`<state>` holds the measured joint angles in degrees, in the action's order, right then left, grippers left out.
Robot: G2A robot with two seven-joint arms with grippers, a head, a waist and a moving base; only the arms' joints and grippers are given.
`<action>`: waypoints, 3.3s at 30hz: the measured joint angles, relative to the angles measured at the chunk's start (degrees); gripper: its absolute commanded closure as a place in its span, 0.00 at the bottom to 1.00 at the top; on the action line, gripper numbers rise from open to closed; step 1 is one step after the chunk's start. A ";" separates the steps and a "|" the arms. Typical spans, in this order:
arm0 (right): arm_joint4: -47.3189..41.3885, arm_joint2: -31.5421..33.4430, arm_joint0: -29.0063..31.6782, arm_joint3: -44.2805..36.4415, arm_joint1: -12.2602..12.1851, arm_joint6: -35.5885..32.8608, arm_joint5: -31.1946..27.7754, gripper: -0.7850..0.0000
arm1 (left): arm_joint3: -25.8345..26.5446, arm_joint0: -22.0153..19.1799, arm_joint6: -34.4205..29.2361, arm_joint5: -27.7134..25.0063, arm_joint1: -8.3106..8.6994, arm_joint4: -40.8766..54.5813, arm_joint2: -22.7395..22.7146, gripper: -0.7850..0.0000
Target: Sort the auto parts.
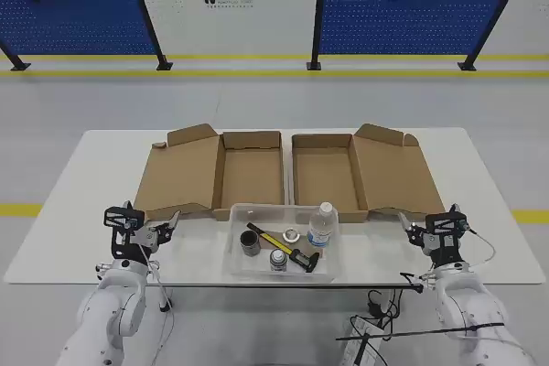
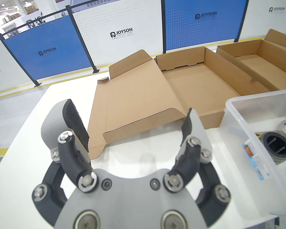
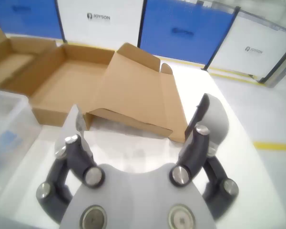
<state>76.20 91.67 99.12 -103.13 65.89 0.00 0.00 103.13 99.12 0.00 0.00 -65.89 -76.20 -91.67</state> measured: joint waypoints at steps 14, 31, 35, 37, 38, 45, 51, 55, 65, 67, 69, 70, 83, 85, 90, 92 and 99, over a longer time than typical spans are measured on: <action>0.00 0.00 0.00 0.00 0.00 0.00 0.00 0.00 | 0.00 0.00 0.00 0.00 0.00 0.00 0.00 0.00; 0.00 0.00 0.00 0.00 0.00 0.00 0.00 0.00 | 2.70 -1.97 -3.27 -2.29 -0.33 2.24 1.77 0.00; 0.00 0.00 0.00 0.00 0.00 0.00 0.00 0.00 | 6.03 -3.27 -5.50 -5.60 -0.52 4.18 4.17 0.00; 0.00 0.00 0.00 0.00 0.00 0.00 0.00 0.00 | 7.78 -3.89 -7.42 -7.68 -0.65 6.16 5.90 0.00; 0.00 0.00 0.00 0.00 0.00 0.00 0.00 0.00 | 8.48 -4.25 -8.29 -8.59 -0.68 6.72 6.61 0.00; 0.00 0.00 0.00 0.00 0.00 0.00 0.00 0.00 | 11.02 -8.14 -17.66 -10.98 -1.31 14.33 12.80 0.00; 0.00 0.00 0.00 0.00 0.00 0.00 0.00 0.00 | 10.88 -10.89 -22.83 -12.35 -1.65 16.40 17.13 0.00; 0.00 0.00 0.00 0.00 0.00 0.00 0.00 0.00 | 9.52 -11.80 -24.15 -15.29 -1.64 15.38 19.32 0.00; 0.00 0.00 0.00 0.00 0.00 0.00 0.00 0.00 | 8.88 -11.69 -24.80 -20.14 -1.27 14.68 20.21 0.00; 0.00 0.00 0.00 0.00 0.00 0.00 0.00 0.00 | 8.98 -11.81 -23.55 -21.33 -1.17 13.23 20.27 0.00; 0.00 0.00 0.00 0.00 0.00 0.00 0.00 0.00 | 9.00 -11.75 -22.06 -21.88 -1.13 12.45 20.27 0.00; 0.00 0.00 0.00 0.00 0.00 0.00 0.00 0.00 | 8.99 -11.73 -21.99 -21.89 -1.13 12.42 20.27 0.00; 0.00 0.00 0.00 0.00 0.00 0.00 0.00 0.00 | 8.98 -11.73 -22.10 -21.84 -1.13 12.49 20.27 0.00; 0.00 0.00 0.00 0.00 0.00 0.00 0.00 0.00 | 9.00 -11.77 -22.08 -21.85 -1.13 12.46 20.27 0.00; 0.00 0.00 0.00 0.00 0.00 0.00 0.00 0.00 | 7.91 -16.00 -21.43 -23.59 -1.41 8.65 23.04 0.00; 0.00 0.00 0.00 0.00 0.00 0.00 0.00 0.00 | 6.20 -19.01 -22.27 -24.69 -1.73 8.89 24.92 0.00; 0.00 0.00 0.00 0.00 0.00 0.00 0.00 0.00 | -2.20 -30.94 -25.01 -23.24 -3.98 11.65 33.77 0.00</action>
<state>76.20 91.67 99.12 -103.13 65.89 0.00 0.00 100.93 68.18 -25.01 -23.24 -69.87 -64.55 -57.91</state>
